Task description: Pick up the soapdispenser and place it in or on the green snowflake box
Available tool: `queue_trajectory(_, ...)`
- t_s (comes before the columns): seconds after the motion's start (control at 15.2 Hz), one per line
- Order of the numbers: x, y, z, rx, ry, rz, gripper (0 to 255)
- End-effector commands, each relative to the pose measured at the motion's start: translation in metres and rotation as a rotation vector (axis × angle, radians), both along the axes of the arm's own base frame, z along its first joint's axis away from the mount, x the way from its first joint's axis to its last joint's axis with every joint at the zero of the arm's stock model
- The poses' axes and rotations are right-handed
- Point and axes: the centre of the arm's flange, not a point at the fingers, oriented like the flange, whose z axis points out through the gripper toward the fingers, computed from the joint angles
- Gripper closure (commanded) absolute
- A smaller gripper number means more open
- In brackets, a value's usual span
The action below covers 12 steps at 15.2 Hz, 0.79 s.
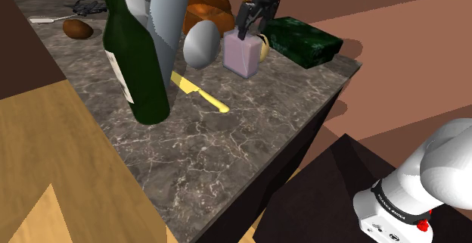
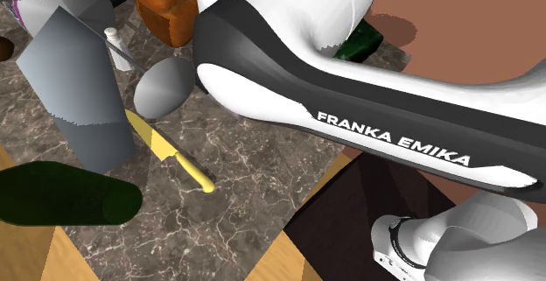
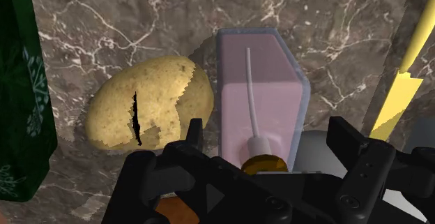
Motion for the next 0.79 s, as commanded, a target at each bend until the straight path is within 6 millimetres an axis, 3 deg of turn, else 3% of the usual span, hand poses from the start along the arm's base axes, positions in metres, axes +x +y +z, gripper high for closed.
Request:
queue_trajectory(0.0,0.004,0.001,-0.012,0.000,-0.001,0.001,0)
queue_trajectory(0.2,0.009,0.002,-0.030,0.000,-0.001,0.001,0)
queue_trajectory(0.73,0.009,0.002,-0.030,0.000,-0.001,0.001,0)
